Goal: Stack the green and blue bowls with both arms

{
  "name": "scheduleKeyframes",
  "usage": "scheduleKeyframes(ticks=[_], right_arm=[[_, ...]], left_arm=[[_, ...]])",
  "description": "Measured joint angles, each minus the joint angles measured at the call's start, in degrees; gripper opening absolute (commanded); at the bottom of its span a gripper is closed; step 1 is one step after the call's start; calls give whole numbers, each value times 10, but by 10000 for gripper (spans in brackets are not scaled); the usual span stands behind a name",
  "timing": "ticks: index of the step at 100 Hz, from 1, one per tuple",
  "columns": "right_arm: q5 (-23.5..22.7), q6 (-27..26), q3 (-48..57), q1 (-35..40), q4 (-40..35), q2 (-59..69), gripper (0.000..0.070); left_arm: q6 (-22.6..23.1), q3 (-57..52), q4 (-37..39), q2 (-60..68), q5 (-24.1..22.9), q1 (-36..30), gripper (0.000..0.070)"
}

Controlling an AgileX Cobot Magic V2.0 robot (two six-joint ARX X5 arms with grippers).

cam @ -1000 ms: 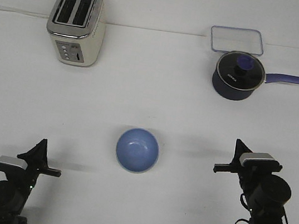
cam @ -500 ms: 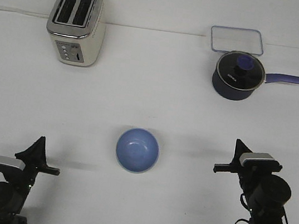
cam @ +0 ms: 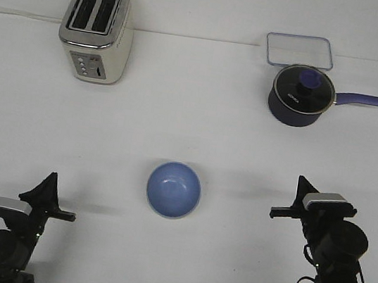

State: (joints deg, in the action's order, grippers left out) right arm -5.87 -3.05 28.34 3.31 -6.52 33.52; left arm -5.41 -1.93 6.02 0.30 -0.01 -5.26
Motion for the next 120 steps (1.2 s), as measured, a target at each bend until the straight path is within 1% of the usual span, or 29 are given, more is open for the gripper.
scheduleKeyframes(ticks=[34,49,72,97,109,120], right_arm=[[0,0,0,0,-1,-3,0],[0,0,-7,0,8,-55,0],[-1,0,-88,-23,54,-171,0],[1,0,-176,-33,62,-294,0],[1,0,-210,-33,65,-335,0],[5,0,-230,-33,96,-334,0]], left_arm=[[0,0,0,0,0,0,14],[0,0,0,0,0,0,14],[0,0,0,0,0,0,14],[0,0,0,0,0,0,14],[0,0,0,0,0,0,14],[0,0,0,0,0,0,15]])
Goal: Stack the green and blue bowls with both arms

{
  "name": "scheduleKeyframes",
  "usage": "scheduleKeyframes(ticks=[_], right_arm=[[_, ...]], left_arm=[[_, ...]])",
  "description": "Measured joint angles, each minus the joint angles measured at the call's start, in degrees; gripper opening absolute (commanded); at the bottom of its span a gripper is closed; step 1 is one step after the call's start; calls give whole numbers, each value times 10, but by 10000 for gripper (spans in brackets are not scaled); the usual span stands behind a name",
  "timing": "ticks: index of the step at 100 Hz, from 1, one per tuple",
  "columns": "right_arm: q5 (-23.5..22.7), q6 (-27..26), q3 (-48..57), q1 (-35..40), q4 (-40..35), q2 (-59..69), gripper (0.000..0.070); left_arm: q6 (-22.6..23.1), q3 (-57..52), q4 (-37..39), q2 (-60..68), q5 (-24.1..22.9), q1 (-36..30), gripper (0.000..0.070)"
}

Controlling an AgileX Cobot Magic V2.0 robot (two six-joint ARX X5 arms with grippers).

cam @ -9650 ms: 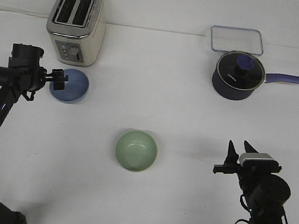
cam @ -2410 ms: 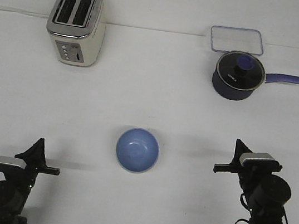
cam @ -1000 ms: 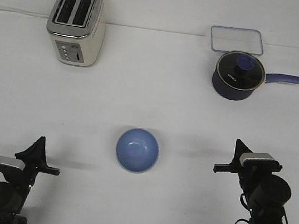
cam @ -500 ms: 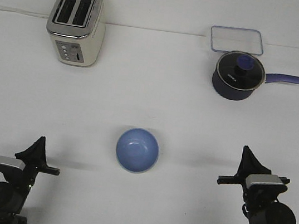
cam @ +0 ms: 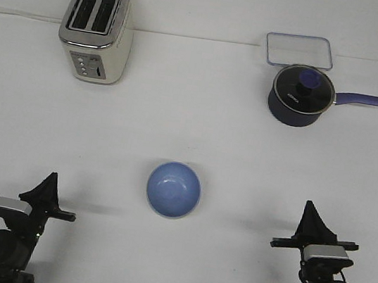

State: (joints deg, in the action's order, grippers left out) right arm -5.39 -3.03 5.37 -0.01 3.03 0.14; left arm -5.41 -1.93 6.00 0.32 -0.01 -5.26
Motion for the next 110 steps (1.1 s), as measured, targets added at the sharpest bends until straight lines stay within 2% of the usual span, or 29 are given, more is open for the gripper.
scheduleKeyframes(ticks=[27,110], right_arm=[[7,-2,-42,0,66,0,0],[9,-4,-45,0,66,0,0]], left_arm=[[0,0,0,0,0,0,14],[0,0,0,0,0,0,14]])
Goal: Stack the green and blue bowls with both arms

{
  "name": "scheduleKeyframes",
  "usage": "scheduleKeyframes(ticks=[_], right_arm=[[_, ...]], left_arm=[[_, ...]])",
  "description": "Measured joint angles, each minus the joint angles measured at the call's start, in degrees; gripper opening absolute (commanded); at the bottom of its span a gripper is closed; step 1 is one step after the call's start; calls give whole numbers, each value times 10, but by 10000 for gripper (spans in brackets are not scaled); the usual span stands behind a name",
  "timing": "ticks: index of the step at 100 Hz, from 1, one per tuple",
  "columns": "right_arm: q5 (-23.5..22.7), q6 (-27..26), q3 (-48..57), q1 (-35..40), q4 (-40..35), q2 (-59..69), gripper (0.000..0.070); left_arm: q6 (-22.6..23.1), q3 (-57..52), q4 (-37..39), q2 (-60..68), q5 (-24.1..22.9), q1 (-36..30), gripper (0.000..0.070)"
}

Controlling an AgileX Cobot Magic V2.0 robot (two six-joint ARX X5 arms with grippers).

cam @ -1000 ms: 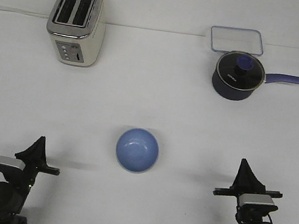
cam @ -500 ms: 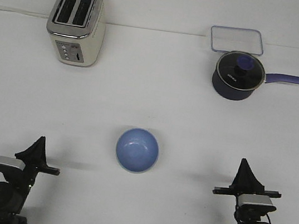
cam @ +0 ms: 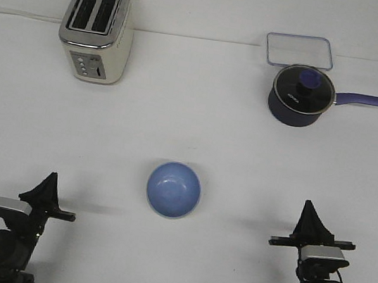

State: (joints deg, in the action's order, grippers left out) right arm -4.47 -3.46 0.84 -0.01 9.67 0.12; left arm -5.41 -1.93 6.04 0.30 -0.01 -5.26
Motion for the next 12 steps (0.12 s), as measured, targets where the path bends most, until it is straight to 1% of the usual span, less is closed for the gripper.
scheduleKeyframes(ticks=[12], right_arm=[[0,0,0,0,0,0,0]], left_arm=[[0,0,0,0,0,0,14]])
